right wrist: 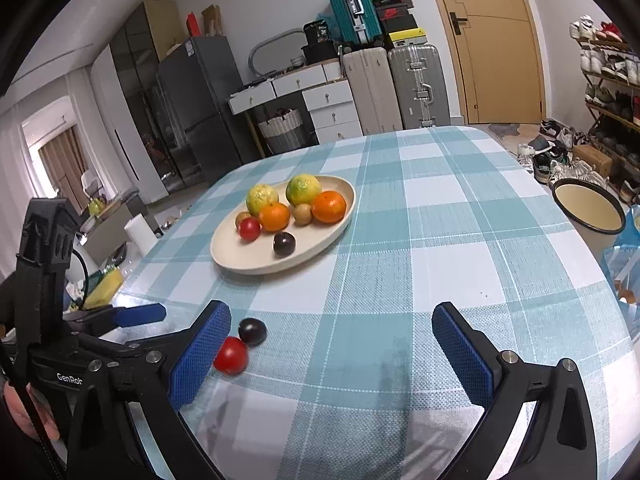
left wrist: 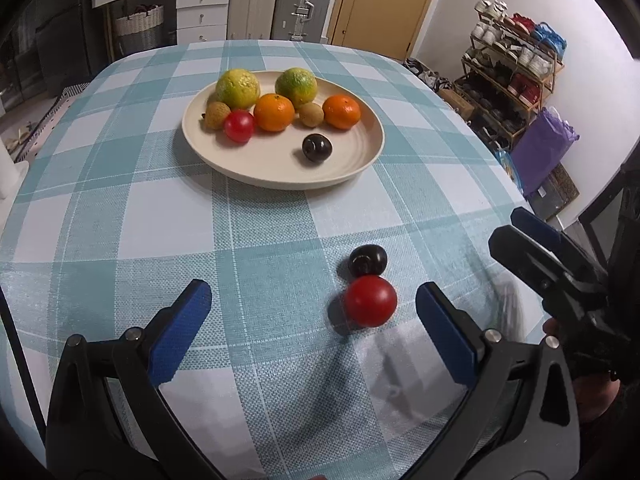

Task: Organize fruits
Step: 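Withdraw both tools and move the left tool to the last red tomato, then grasp the red tomato with the left tool while the right tool grasps the last plum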

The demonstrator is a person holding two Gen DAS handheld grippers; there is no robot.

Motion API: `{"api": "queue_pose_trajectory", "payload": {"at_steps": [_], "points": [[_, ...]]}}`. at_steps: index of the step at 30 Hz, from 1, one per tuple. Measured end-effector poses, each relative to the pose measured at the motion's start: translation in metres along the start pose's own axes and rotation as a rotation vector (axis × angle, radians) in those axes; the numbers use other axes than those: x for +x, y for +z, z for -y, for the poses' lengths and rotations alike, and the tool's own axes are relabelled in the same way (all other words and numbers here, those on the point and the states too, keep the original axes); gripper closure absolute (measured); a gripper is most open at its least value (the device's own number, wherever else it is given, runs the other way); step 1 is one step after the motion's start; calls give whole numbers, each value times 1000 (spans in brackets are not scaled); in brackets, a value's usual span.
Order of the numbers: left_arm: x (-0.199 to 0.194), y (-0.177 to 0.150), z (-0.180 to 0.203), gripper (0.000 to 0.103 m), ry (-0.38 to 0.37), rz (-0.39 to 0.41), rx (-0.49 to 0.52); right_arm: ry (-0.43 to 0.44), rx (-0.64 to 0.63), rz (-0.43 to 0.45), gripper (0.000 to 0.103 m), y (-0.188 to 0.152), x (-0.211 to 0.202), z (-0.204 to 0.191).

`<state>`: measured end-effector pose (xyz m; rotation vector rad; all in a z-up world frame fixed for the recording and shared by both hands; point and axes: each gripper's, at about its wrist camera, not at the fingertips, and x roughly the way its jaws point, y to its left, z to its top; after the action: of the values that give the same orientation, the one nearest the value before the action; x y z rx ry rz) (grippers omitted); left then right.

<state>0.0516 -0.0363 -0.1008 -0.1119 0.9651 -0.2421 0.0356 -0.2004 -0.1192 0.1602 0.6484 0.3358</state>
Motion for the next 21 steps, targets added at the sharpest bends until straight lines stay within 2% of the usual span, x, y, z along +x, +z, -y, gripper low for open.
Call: {"api": "queue_pose_trajectory", "payload": {"at_steps": [5,10,12,14,18,20,21], "points": [[7,-2,4,5,-47,-13,8,9,7,-19,0,-3,4,3],[6,-3,12,8,-30,10,43,19,24,-21,0,-3,5,7],[6,-3,15,16,-20,17,66,21,28,-23,0,-3,6,8],[9,-2,18,31,-28,2,92,22,30,-23,0,-3,6,8],[15,-4,18,47,-83,-26,97,24,35,-26,0,-2,7,8],[17,-5,18,61,-107,-33,92,29,36,-27,0,-2,7,8],[17,-6,17,64,-125,-34,88,28,36,-27,0,-2,7,8]]}}
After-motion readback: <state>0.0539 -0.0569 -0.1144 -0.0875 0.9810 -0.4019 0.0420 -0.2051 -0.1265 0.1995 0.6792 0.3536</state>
